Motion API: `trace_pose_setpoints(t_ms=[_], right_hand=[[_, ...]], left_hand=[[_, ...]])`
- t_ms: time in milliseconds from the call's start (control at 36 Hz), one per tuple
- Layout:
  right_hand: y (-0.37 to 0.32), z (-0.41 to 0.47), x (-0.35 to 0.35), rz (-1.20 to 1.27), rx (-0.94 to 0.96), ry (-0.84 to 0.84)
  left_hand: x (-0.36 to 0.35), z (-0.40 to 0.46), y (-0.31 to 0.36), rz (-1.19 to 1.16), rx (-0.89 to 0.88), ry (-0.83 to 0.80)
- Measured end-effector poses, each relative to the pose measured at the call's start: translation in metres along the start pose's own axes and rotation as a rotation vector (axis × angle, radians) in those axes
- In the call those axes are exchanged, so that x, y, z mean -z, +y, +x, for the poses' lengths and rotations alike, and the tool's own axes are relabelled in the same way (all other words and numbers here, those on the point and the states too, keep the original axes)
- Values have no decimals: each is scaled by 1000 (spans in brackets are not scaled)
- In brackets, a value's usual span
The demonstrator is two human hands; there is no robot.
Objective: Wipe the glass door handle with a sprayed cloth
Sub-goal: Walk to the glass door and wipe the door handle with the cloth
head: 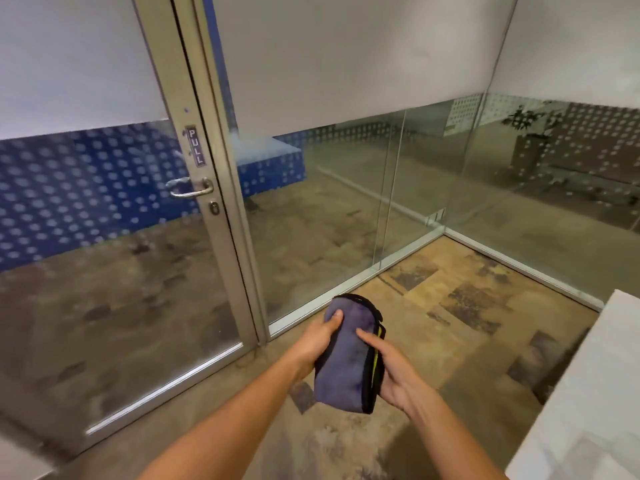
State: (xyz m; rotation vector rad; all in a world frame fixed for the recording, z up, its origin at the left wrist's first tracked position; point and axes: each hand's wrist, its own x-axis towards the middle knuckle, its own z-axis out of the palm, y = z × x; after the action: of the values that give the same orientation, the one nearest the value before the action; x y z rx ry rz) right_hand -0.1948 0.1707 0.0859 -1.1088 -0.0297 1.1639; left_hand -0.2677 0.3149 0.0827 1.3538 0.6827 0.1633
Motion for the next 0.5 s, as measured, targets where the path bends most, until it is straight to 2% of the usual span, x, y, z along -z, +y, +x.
trace_pose_setpoints(t_ms=[194, 361, 500], right_hand=[[35, 41, -83, 170, -37, -79], [48, 71, -139, 246, -1, -90], [53, 97, -166, 208, 2, -7]], left_hand=[[101, 6, 4, 242, -114, 155], [195, 8, 1, 140, -129, 207], [254, 7, -9, 257, -130, 270]])
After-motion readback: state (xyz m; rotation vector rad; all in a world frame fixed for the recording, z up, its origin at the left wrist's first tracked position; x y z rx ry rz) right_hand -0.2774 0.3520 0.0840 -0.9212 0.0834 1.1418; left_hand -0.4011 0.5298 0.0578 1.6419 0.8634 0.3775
